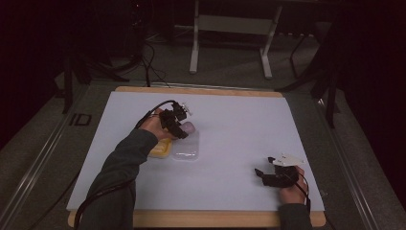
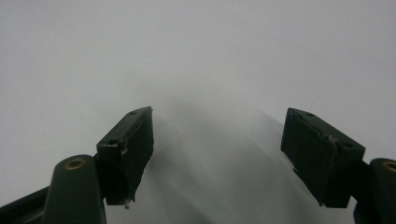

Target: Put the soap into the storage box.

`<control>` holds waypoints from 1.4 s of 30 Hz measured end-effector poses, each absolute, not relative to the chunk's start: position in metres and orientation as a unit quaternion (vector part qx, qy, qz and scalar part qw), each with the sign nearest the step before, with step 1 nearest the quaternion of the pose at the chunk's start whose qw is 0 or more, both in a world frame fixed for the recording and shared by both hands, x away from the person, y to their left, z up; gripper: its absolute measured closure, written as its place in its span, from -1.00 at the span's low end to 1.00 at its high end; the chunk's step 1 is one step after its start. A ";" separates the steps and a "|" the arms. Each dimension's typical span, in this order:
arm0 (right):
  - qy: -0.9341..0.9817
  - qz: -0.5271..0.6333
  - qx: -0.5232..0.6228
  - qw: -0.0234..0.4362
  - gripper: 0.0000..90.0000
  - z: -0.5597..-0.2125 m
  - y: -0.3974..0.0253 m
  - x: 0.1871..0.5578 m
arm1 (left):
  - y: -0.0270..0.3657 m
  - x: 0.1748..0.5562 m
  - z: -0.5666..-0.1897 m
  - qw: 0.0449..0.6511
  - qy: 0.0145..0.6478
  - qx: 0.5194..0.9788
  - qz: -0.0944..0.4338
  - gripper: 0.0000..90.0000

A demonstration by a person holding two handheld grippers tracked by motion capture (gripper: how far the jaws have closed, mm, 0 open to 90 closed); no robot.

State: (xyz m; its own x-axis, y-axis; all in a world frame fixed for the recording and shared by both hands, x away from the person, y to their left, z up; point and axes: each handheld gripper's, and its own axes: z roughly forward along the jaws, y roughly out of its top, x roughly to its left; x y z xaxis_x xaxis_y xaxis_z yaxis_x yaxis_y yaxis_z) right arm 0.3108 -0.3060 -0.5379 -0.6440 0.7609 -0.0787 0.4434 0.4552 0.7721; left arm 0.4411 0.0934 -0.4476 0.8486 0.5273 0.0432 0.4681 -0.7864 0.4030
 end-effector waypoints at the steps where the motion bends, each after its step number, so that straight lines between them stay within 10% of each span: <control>1: 0.826 0.374 0.364 0.213 -0.44 -0.538 -0.306 0.311 | 0.094 0.441 -0.448 0.193 0.265 0.941 0.077 0.10; 42: 0.825 0.374 0.364 0.214 -0.44 -0.538 -0.306 0.311 | 0.132 0.437 -0.448 0.181 0.343 0.917 0.094 0.10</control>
